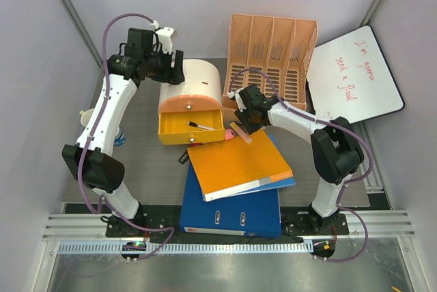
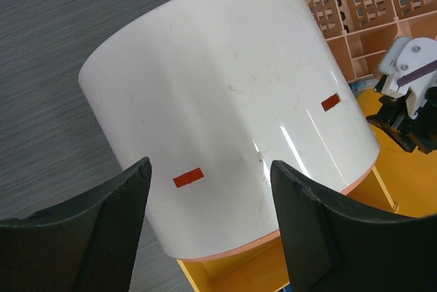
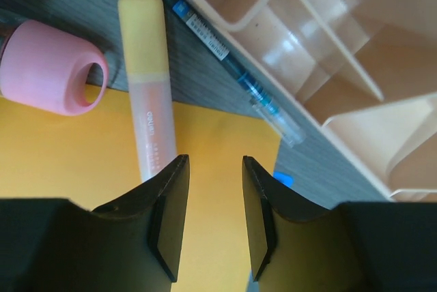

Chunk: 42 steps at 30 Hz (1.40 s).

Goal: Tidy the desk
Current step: Pick up the stationery from the center of the board.

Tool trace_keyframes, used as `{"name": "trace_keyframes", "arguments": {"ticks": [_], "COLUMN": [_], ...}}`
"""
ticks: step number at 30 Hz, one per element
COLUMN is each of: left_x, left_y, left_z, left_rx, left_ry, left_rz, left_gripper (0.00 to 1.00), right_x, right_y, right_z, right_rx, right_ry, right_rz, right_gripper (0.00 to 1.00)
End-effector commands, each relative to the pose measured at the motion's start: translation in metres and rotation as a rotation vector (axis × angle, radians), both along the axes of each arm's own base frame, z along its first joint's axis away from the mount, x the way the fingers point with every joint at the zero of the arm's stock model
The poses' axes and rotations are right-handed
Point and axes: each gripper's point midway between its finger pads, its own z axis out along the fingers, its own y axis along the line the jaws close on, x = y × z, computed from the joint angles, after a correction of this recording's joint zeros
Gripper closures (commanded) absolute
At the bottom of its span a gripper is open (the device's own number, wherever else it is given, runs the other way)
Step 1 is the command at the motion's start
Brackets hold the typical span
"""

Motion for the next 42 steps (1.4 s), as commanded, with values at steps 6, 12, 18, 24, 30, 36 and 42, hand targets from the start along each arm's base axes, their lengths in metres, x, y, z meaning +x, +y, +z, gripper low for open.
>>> {"name": "trace_keyframes", "arguments": {"ticks": [6,12,18,24,30,36,42], "left_x": [0.002,0.003,0.003,0.002,0.002,0.001,0.002], "left_y": [-0.002,-0.002,-0.002,-0.001,-0.003,-0.001,-0.002], "left_z": [0.016,0.015,0.011,0.01,0.012,0.012,0.012], "left_rx": [-0.006,-0.005,-0.003,-0.001,-0.011,-0.004,-0.005], "left_ry": [-0.062,-0.06,-0.053,-0.05,-0.053,-0.052,-0.054], "left_rz": [-0.012,-0.013,-0.011,-0.01,-0.013,-0.01,-0.01], "left_gripper": [0.29,0.29,0.29,0.29,0.29,0.29,0.29], "right_x": [0.057,0.057,0.048,0.042,0.028,0.02,0.023], "right_y": [-0.002,-0.002,0.002,0.01,0.012,0.017,0.016], "right_z": [0.022,0.021,0.023,0.054,0.052,0.034,0.019], "right_rx": [-0.039,0.028,0.061,0.148,0.183,0.199,0.17], "right_ry": [-0.197,-0.172,-0.158,-0.218,-0.185,-0.103,-0.07], "right_rz": [0.189,0.218,0.239,0.235,0.244,0.257,0.261], "right_gripper": [0.59,0.61,0.62,0.62,0.62,0.62,0.62]}}
